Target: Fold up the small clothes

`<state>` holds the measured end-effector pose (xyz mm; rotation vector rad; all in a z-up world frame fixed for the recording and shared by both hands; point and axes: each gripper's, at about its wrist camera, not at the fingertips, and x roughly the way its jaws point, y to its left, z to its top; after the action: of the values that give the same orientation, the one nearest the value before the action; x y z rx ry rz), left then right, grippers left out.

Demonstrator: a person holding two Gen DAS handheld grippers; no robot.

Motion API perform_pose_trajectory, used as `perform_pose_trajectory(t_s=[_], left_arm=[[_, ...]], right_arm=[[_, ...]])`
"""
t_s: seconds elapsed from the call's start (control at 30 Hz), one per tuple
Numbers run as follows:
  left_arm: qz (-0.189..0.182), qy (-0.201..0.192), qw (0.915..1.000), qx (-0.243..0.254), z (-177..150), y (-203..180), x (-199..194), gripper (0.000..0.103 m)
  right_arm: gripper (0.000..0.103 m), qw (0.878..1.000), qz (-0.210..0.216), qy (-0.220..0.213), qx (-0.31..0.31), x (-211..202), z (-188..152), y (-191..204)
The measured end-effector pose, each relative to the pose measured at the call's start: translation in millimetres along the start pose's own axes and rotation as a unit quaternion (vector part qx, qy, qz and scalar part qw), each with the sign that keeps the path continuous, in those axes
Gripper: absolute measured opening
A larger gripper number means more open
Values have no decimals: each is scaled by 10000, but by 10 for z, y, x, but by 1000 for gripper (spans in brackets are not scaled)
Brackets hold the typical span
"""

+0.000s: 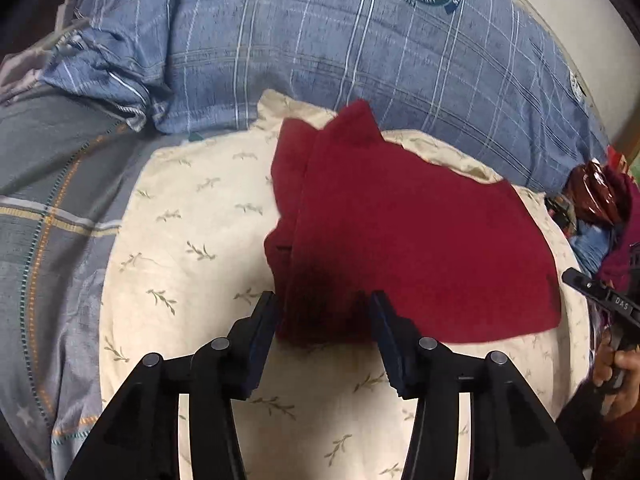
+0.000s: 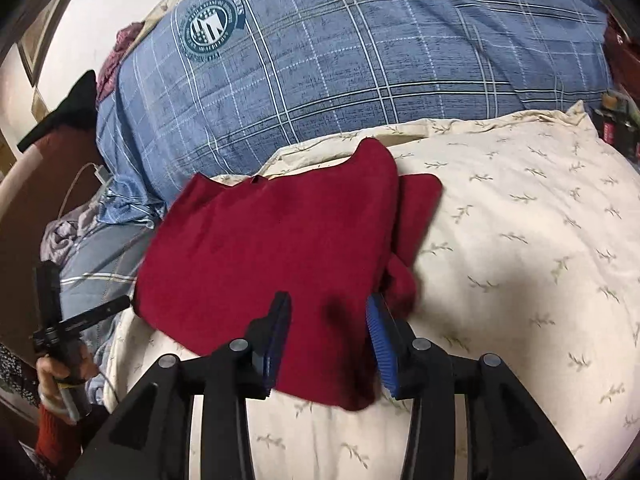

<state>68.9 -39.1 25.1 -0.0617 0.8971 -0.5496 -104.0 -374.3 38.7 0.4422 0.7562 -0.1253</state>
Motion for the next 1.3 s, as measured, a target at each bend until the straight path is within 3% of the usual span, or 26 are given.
perform_pose_trajectory(t_s=[0.07, 0.43, 0.57, 0.63, 0.8, 1.03, 1.3], left_arm=[[234, -146, 9996, 79, 9, -78, -38, 50], [475, -258, 9985, 1, 90, -337, 146, 51], [843, -190, 9963, 22, 62, -308, 346, 51], [823, -105, 9966, -29, 34, -284, 424, 52], [803, -114, 9967, -39, 32, -280, 485, 57], [552, -9, 9980, -307, 50, -109, 610, 61], [437, 41, 9982, -414, 82, -30, 667, 64]], right_arm=[[42, 10000, -60, 56, -45, 122, 34, 32], [40, 9978, -374, 372, -410, 688, 233, 115], [40, 9966, -471, 501, -461, 678, 277, 181], [43, 9964, -488, 431, -535, 611, 302, 283], [43, 9946, -11, 270, -1001, 616, 376, 756], [42, 9910, 570, 506, -1100, 1259, 541, 1363], [42, 9864, 728, 358, -1427, 1717, 752, 1957]])
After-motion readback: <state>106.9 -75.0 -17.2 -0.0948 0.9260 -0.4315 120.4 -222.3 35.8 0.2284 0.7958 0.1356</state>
